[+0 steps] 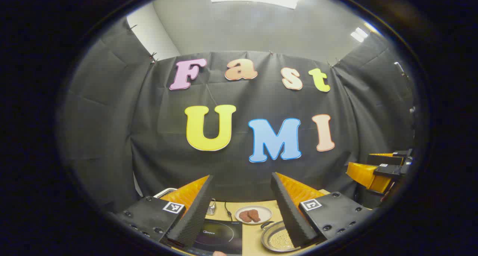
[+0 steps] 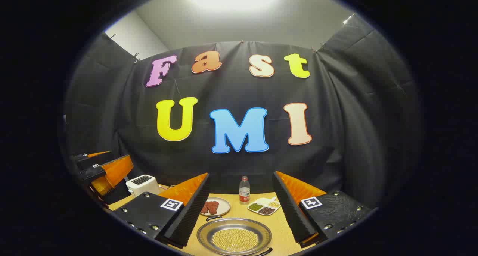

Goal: First push the handle of the pot to place it horizontally, then grasp the pot with both hands and set it on the induction cooktop.

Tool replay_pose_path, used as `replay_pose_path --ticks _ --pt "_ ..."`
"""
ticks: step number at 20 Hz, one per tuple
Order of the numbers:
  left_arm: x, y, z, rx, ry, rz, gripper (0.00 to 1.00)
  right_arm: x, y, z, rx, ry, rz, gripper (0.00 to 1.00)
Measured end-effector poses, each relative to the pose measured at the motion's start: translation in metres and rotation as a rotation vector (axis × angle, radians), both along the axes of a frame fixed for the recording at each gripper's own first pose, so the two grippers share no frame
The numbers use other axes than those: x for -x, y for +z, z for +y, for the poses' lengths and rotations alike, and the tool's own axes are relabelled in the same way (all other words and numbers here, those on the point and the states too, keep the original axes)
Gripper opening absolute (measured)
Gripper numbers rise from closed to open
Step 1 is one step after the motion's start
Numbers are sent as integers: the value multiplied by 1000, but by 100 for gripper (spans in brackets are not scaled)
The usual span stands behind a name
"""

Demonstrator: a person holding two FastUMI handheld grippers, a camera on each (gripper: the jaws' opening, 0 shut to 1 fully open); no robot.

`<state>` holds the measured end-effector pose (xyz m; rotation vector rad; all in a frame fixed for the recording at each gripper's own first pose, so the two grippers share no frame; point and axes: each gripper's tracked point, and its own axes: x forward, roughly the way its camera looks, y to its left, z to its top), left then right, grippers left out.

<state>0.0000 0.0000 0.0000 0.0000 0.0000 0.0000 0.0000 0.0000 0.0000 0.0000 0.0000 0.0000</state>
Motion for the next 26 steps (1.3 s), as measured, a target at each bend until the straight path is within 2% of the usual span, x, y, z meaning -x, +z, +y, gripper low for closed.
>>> replay_pose_path --ticks 2,3,6,7,8,18,26 --pt "0 0 0 -2 3 1 92 -1 -2 -2 -8 3 6 99" --pt "-1 -1 -1 -5 5 4 92 -1 -4 -3 -9 3 10 99" --pt "-4 -1 -3 -7 5 4 100 -2 -8 -7 -8 -2 18 99" --pt "-5 -2 -4 -7 2 6 97 -2 -9 -10 -6 -5 18 99" --pt "-7 -3 -5 -9 -1 9 100 -4 -9 -11 -5 -6 20 99" --pt "-19 -14 -7 -12 -9 31 100 -20 -30 -17 -7 2 80 99" --pt "-29 -22 -6 -11 1 44 100 -24 -68 -18 -10 30 172 99"
